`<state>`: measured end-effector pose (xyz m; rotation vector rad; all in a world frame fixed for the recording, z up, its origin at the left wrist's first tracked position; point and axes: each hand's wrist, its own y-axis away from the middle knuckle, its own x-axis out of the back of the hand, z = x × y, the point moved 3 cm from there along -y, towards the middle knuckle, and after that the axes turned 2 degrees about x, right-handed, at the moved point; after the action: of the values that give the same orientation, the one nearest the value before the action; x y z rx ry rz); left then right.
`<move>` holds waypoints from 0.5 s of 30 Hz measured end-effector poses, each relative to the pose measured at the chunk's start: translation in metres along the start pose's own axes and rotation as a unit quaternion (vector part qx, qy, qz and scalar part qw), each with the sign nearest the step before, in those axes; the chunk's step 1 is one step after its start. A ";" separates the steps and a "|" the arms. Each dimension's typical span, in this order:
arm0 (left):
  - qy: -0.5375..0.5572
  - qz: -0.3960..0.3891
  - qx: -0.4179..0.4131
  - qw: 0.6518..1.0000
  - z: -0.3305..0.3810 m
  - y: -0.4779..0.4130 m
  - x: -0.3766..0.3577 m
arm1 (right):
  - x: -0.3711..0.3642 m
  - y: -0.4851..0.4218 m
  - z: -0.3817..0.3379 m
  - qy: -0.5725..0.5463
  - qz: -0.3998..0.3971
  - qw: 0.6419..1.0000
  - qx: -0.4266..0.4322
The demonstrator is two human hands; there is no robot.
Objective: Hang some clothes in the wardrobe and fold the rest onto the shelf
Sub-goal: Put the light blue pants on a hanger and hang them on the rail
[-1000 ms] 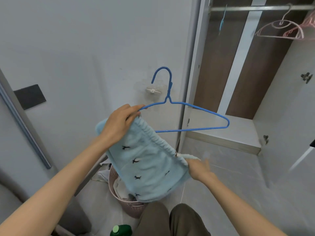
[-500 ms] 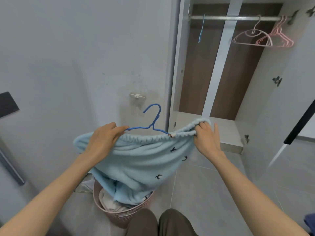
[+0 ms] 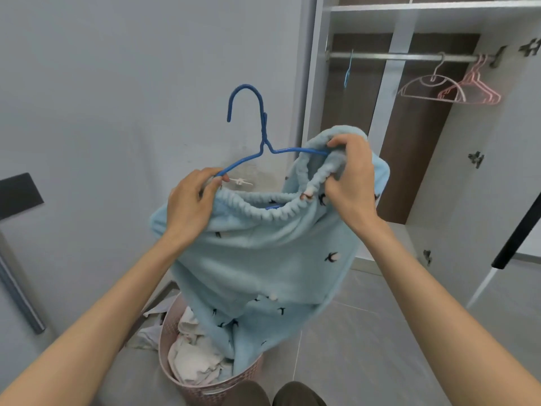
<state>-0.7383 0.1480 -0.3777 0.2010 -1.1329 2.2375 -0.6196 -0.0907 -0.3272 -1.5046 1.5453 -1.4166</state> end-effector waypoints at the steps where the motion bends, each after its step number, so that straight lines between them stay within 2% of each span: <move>1: 0.003 0.002 -0.002 1.000 0.003 -0.003 -0.001 | 0.005 0.003 0.002 0.011 0.032 0.999 -0.006; 4: -0.003 0.008 -0.006 1.000 0.007 -0.009 -0.008 | 0.019 0.012 0.010 0.071 0.097 0.992 -0.032; 7: 0.008 0.007 0.013 1.000 0.004 -0.013 -0.018 | 0.029 0.019 0.033 0.101 0.093 0.986 -0.092; 10: 0.002 -0.004 0.019 1.000 0.001 -0.018 -0.029 | 0.032 0.028 0.061 0.143 0.003 0.977 -0.158; 15: -0.025 0.040 0.037 0.998 0.007 -0.026 -0.041 | 0.050 0.042 0.084 0.082 -0.145 0.980 -0.109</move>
<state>-0.6917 0.1353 -0.3713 0.2469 -1.1040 2.3596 -0.5687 -0.1700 -0.3760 -1.8452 1.6761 -1.6111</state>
